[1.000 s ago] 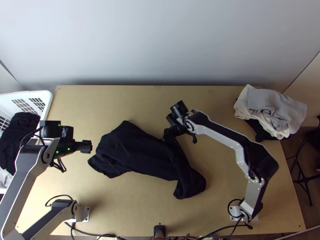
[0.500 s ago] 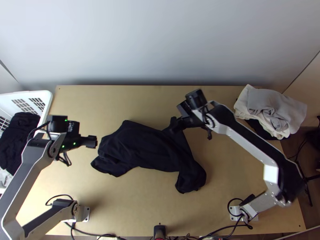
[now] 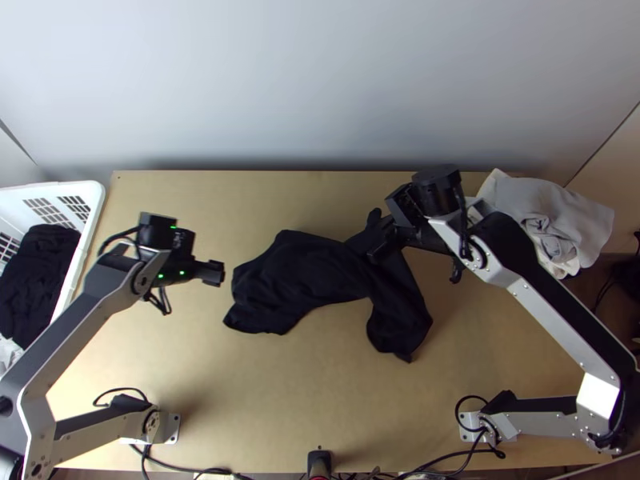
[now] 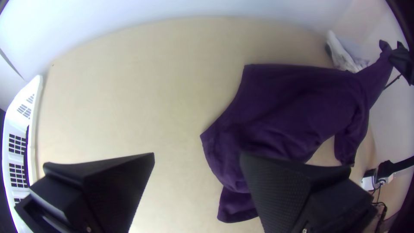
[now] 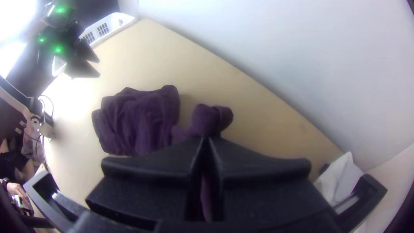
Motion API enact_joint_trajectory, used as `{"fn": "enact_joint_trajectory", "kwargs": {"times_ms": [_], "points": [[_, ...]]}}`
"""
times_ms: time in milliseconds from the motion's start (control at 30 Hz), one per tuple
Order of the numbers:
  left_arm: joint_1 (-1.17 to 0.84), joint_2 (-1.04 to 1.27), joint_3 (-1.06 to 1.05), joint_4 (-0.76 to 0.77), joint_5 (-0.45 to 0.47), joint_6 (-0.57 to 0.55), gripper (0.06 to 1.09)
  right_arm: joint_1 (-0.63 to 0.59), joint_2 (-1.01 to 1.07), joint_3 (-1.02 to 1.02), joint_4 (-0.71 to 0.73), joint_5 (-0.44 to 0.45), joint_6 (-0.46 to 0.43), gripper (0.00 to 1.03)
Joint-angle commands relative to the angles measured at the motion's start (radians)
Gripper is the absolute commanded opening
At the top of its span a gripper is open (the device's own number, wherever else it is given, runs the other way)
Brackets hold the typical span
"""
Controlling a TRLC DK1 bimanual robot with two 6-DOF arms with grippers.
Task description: Fold the t-shirt
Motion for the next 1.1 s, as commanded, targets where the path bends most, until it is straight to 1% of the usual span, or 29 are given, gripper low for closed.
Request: {"fn": "enact_joint_trajectory", "kwargs": {"times_ms": [0,300,367,567,700,733,800,900,933,1067], "points": [[-0.091,0.081,0.004,0.016,-0.001,-0.013,1.02,-0.007,-0.035,0.004,-0.018,0.027,-0.016,0.03],[-0.203,0.133,-0.032,0.001,0.012,-0.012,1.01,-0.018,-0.032,-0.009,-0.018,0.025,-0.013,0.03],[-0.214,0.142,-0.032,0.002,0.012,-0.013,0.97,-0.021,-0.032,-0.011,-0.018,0.025,-0.013,0.03],[-0.246,0.200,-0.023,0.005,0.010,-0.016,0.96,-0.027,-0.032,-0.011,-0.018,0.025,-0.010,0.03],[-0.246,0.235,-0.012,0.036,0.012,-0.021,0.72,-0.033,-0.035,-0.011,-0.026,0.025,-0.010,0.03],[-0.246,0.245,-0.008,0.039,0.013,-0.021,0.63,-0.033,-0.036,-0.012,-0.027,0.025,-0.010,0.03],[-0.243,0.271,0.004,0.048,0.019,-0.016,0.39,-0.035,-0.039,-0.016,-0.027,0.025,-0.010,0.03],[-0.237,0.286,0.008,0.070,0.019,-0.007,0.11,-0.038,-0.052,-0.029,-0.029,0.025,-0.010,0.03],[-0.234,0.289,0.009,0.071,0.019,-0.004,0.09,-0.039,-0.058,-0.035,-0.029,0.025,-0.010,0.03],[-0.211,0.272,0.015,0.068,0.019,0.001,0.09,-0.051,-0.082,-0.055,-0.031,0.025,-0.010,0.03]]}}
